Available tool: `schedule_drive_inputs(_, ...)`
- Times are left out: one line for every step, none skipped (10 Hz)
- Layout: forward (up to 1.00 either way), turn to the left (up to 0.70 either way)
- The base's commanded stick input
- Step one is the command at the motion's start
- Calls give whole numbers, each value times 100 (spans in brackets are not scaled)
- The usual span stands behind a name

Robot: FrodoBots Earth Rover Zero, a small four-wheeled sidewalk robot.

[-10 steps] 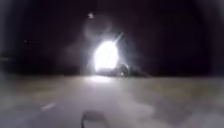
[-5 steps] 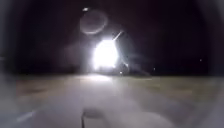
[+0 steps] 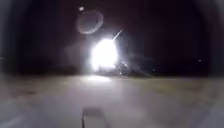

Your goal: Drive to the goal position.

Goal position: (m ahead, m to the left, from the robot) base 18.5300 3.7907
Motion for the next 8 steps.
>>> schedule_drive_inputs(100,14)
schedule_drive_inputs(100,0)
schedule_drive_inputs(100,0)
schedule_drive_inputs(100,0)
schedule_drive_inputs(100,0)
schedule_drive_inputs(100,0)
schedule_drive_inputs(100,0)
schedule_drive_inputs(100,0)
